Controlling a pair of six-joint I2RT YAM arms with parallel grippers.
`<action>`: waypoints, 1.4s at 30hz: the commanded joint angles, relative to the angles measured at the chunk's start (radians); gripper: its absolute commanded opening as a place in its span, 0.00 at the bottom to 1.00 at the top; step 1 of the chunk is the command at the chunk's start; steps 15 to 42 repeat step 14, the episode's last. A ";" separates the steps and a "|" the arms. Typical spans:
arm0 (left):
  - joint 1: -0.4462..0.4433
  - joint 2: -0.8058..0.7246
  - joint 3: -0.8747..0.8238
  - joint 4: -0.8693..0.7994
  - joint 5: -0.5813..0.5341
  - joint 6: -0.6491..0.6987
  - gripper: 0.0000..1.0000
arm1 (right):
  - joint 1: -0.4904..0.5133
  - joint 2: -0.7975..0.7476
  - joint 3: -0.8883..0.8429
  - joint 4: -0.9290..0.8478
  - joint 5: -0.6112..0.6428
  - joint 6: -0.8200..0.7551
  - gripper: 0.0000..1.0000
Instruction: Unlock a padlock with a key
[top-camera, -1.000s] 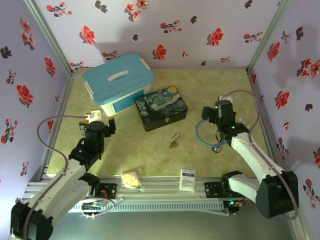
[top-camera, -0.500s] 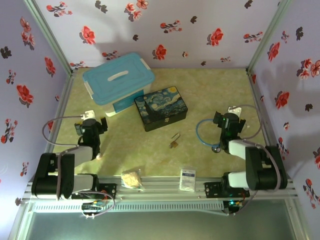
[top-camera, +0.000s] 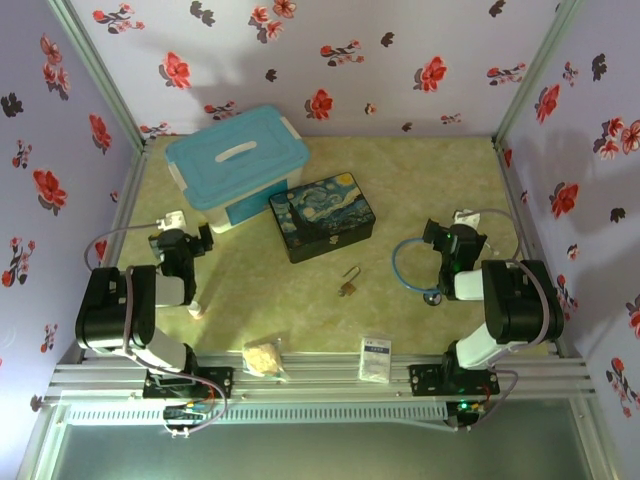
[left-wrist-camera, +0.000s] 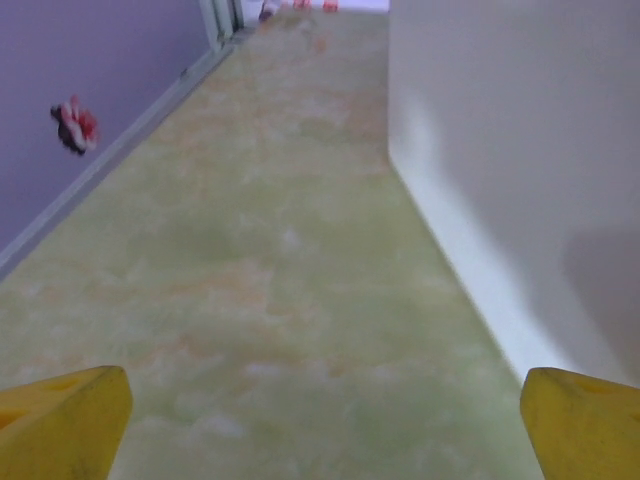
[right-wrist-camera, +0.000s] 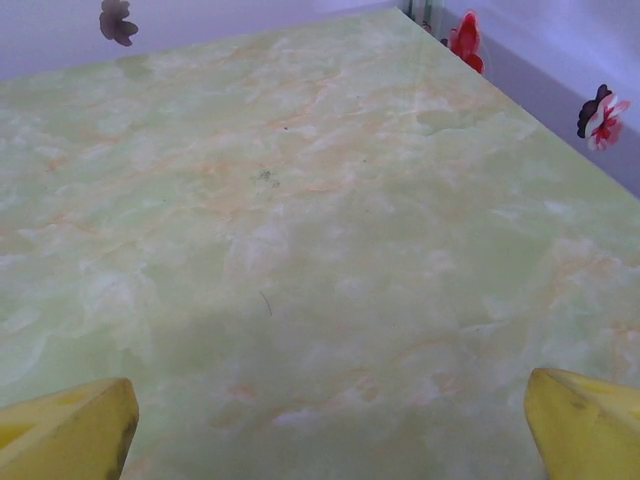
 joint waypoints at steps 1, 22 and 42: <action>-0.006 0.003 0.019 0.016 0.007 0.027 1.00 | 0.006 0.000 0.018 0.038 -0.016 -0.025 0.99; -0.010 0.005 0.016 0.024 -0.010 0.027 1.00 | 0.004 -0.001 0.034 0.004 -0.064 -0.039 0.99; -0.010 0.005 0.016 0.024 -0.010 0.027 1.00 | 0.004 -0.001 0.034 0.004 -0.064 -0.039 0.99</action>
